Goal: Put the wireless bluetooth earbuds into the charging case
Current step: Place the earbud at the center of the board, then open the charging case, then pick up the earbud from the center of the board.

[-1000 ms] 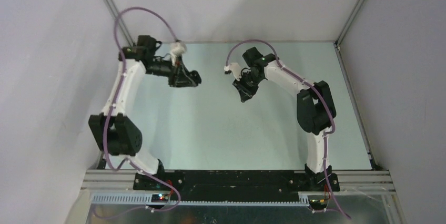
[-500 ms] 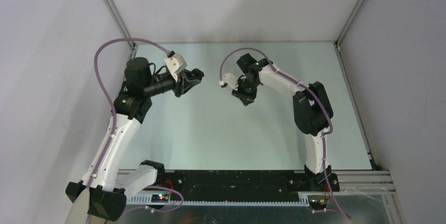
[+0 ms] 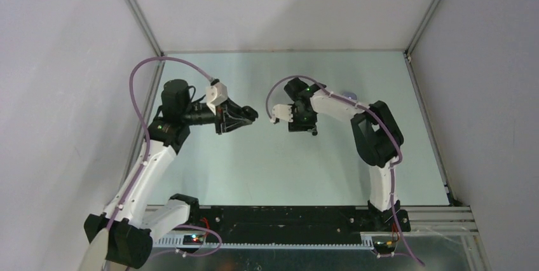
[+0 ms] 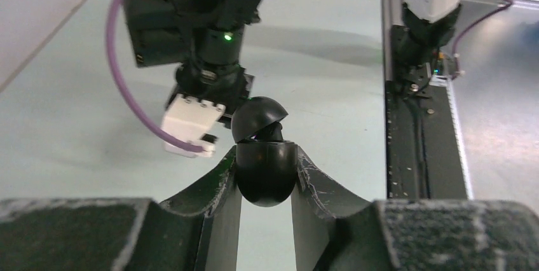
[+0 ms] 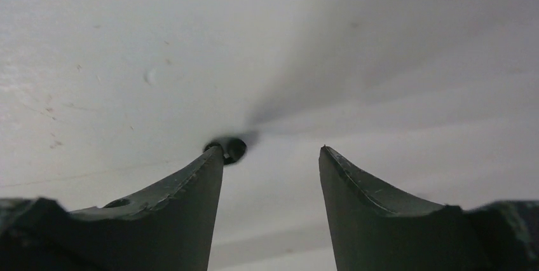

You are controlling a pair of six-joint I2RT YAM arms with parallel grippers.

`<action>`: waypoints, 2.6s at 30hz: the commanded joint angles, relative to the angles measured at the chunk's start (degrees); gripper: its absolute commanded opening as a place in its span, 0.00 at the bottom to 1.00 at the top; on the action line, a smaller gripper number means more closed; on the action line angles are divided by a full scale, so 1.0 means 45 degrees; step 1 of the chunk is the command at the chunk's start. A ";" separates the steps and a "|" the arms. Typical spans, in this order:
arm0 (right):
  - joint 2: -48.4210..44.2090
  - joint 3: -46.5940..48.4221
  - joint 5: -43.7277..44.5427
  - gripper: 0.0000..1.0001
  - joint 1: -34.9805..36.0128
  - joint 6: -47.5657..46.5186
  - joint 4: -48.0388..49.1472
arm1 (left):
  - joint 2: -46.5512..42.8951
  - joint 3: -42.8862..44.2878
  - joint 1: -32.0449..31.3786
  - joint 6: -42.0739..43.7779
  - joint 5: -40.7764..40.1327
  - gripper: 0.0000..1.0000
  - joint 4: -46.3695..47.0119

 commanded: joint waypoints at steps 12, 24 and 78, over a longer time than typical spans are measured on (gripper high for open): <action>-0.5050 0.2489 -0.7401 0.64 -0.2122 0.3210 -0.2419 | 0.0334 -0.1540 0.0022 -0.4086 0.1780 0.00 0.5214; -0.7949 0.0275 -1.1120 0.90 -0.1400 1.0106 0.3826 | 0.1485 -0.2669 -0.0283 -0.7112 0.1146 0.00 0.9189; -0.5034 -0.0175 -0.6499 0.90 -0.3066 0.9157 -0.1519 | 0.1576 -0.1972 -0.1487 -0.3759 0.1383 0.00 0.5595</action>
